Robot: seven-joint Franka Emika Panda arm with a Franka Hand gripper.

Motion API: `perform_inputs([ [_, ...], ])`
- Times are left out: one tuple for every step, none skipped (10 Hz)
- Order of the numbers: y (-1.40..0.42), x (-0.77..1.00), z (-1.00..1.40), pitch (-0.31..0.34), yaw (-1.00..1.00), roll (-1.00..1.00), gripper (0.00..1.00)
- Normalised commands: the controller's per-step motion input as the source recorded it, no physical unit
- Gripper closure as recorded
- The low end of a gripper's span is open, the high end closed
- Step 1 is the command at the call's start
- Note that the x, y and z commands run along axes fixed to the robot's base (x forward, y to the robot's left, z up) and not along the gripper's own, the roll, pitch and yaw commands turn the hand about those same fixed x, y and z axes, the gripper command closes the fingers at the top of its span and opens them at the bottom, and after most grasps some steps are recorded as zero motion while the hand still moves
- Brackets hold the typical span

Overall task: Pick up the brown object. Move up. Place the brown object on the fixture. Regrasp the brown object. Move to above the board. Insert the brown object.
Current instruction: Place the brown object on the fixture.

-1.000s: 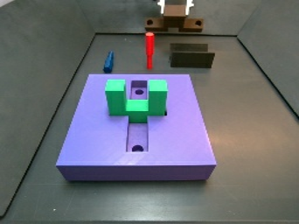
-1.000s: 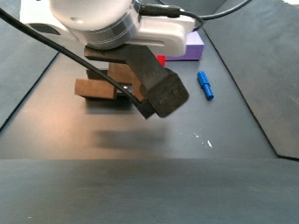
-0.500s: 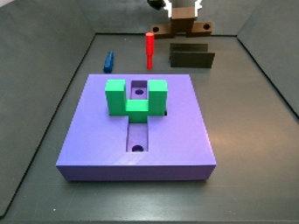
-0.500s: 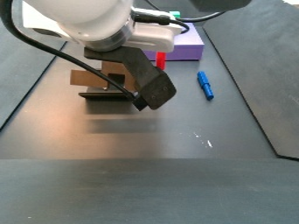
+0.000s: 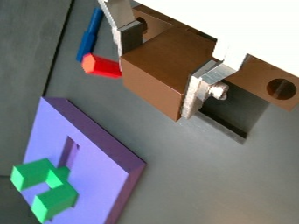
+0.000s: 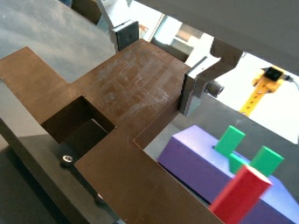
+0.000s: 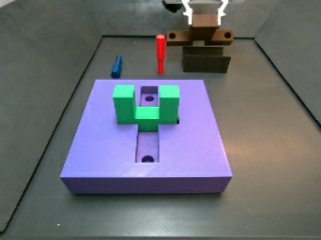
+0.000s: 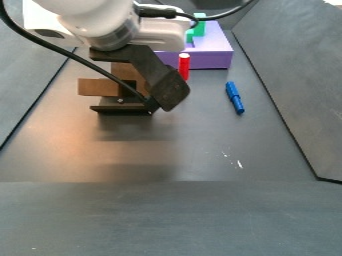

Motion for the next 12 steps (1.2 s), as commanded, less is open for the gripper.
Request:
perform_inputs([
  [-0.20,0.66,-0.13,0.157,0.04,0.32,1.00],
  [-0.20,0.58,-0.07,0.146,0.07,0.32,1.00],
  [-0.14,0.52,-0.17,0.123,0.02,0.43,1.00],
  [-0.03,0.07,-0.19,0.000,0.19,0.54,1.00],
  [-0.08,0.00,-0.01,0.006,0.28,0.55,1.00],
  [-0.07,0.00,0.00,0.000,0.19,0.35,1.00],
  [-0.06,-0.06,0.00,0.000,0.07,0.13,1.00],
  [-0.02,-0.16,0.04,0.000,0.00,0.01,1.00],
  [-0.02,-0.15,0.00,0.000,0.00,0.00,1.00],
  [0.00,-0.21,0.00,-0.046,0.00,-0.01,1.00],
  [-0.03,-0.22,0.00,-0.080,0.00,0.00,1.00],
  [-0.07,-0.07,-0.06,-0.094,0.00,0.00,1.00],
])
